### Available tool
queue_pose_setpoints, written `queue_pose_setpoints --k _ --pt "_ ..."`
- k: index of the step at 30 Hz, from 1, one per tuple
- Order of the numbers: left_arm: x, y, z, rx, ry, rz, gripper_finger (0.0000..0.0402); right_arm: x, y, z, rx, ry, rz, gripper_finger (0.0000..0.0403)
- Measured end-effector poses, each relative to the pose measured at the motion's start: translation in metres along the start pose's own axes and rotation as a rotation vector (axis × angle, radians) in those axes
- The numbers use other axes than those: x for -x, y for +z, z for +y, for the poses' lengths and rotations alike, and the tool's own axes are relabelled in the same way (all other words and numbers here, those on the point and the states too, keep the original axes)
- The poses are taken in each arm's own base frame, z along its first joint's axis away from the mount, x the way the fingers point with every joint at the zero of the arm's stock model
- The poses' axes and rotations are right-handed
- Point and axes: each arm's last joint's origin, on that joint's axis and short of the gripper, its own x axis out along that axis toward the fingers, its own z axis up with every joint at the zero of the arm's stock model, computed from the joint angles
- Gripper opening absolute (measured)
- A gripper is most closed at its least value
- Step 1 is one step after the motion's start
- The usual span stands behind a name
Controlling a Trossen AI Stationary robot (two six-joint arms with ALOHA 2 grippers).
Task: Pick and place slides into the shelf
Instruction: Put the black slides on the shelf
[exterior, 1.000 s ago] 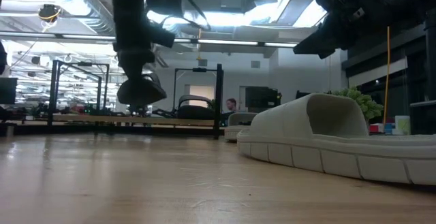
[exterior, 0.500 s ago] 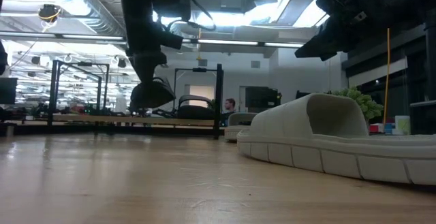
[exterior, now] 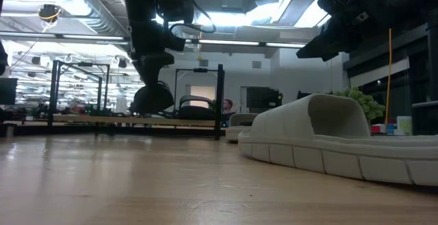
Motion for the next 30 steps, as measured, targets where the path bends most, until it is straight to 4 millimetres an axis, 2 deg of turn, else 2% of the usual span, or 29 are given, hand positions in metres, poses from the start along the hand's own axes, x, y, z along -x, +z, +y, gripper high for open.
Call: queue_pose_setpoints --k 9,18,30 --pt "-0.006 0.001 -0.004 -0.025 -0.026 0.020 0.0006 0.000 0.000 0.000 0.004 0.000 0.001 0.0028" --pt "-0.025 0.004 -0.016 -0.100 -0.017 0.058 0.0006 -0.003 -0.002 0.000 0.004 0.000 0.015 0.0028" --pt "-0.026 0.007 -0.019 -0.151 -0.111 0.040 0.0005 -0.017 -0.007 0.001 0.058 0.001 0.038 0.0028"
